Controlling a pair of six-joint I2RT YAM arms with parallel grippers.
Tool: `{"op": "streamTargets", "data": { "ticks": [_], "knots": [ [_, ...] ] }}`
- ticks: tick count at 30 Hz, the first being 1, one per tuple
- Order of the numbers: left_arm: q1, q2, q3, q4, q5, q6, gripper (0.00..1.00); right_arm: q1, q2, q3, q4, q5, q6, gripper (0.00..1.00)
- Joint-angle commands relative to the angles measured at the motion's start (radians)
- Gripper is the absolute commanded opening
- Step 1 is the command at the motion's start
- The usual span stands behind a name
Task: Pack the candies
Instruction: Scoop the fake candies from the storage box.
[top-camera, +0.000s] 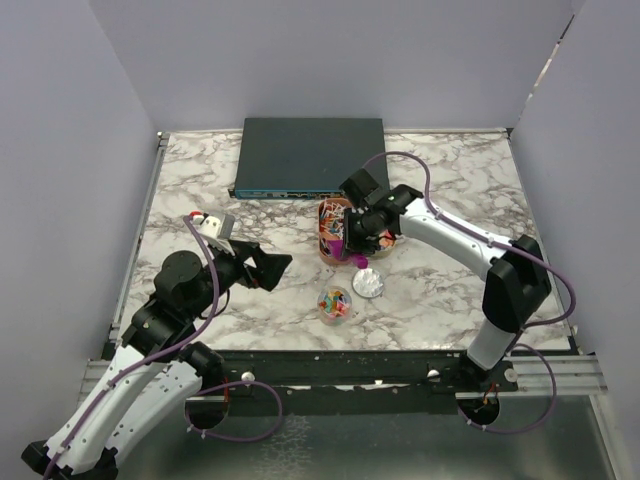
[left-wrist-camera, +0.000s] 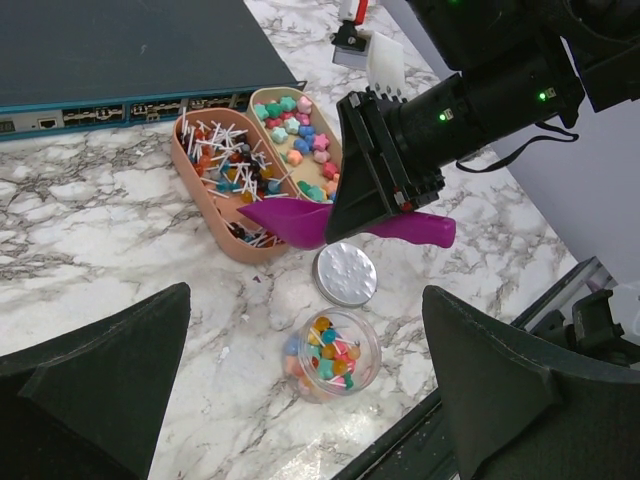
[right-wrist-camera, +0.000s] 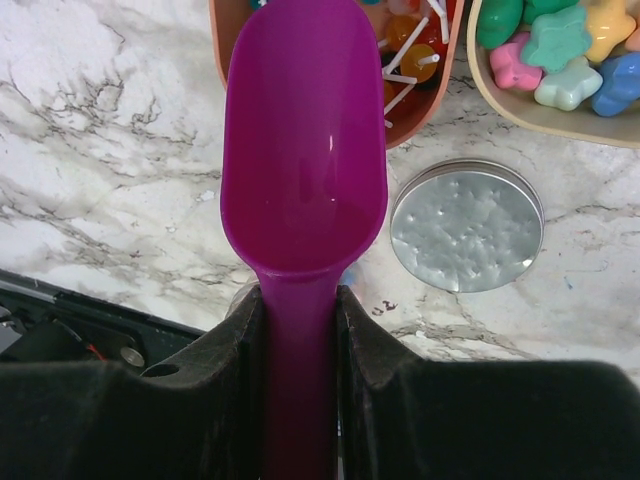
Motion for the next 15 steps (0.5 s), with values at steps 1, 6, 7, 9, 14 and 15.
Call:
{"op": "streamTargets", "data": {
  "ticks": [1,6,7,9,14,15],
  "knots": [
    [-0.004,-0.012,0.006,-0.021,-0.018,0.012,0.99,-0.009,0.032,0.041,-0.018,0.018,0.017,0.01],
    [-0.01,-0.016,0.006,-0.023,-0.025,0.012,0.99,-0.015,0.058,0.048,-0.029,0.042,0.018,0.01],
    [-0.011,-0.017,0.006,-0.023,-0.026,0.012,0.99,-0.018,0.062,0.05,-0.029,0.043,0.018,0.01],
    [-0.014,-0.019,0.007,-0.024,-0.027,0.012,0.99,-0.02,0.073,0.055,-0.029,0.051,0.019,0.01],
    [-0.02,-0.024,0.007,-0.026,-0.033,0.013,0.99,-0.03,0.105,0.072,-0.038,0.091,0.014,0.01],
    [-0.021,-0.024,0.008,-0.026,-0.034,0.012,0.99,-0.031,0.113,0.077,-0.042,0.104,0.011,0.01]
  ]
}}
